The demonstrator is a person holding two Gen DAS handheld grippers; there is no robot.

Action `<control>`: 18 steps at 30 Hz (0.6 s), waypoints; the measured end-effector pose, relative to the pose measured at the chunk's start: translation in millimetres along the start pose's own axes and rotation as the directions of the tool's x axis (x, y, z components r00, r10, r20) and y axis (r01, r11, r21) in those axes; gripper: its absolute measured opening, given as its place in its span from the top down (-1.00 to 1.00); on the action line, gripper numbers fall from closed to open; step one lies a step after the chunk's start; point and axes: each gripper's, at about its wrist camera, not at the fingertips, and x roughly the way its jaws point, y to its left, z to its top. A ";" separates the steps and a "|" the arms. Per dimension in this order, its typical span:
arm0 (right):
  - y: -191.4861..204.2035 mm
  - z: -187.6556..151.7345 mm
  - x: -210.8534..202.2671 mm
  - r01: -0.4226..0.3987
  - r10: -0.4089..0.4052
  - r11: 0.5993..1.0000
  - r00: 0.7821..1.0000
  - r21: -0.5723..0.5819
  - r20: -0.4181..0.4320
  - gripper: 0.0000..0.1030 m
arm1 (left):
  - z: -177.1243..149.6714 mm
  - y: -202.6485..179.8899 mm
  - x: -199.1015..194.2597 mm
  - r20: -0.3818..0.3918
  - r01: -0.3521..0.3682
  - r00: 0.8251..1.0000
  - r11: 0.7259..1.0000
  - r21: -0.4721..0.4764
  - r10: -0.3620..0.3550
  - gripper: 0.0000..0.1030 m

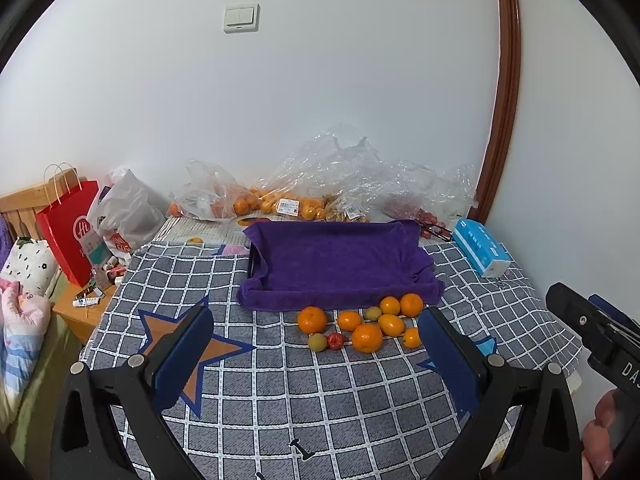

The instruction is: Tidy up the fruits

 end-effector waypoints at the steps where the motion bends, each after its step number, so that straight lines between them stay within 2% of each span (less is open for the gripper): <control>1: -0.1 0.1 0.4 0.002 -0.002 1.000 1.000 0.001 -0.001 -0.92 | 0.1 0.6 0.0 0.000 0.001 1.000 1.000 -0.001 -0.001 -1.00; 18: 2.5 -0.2 1.9 0.014 -0.014 1.000 1.000 -0.007 -0.001 -0.92 | -0.7 0.0 0.3 -0.002 0.007 1.000 1.000 -0.006 -0.007 -1.00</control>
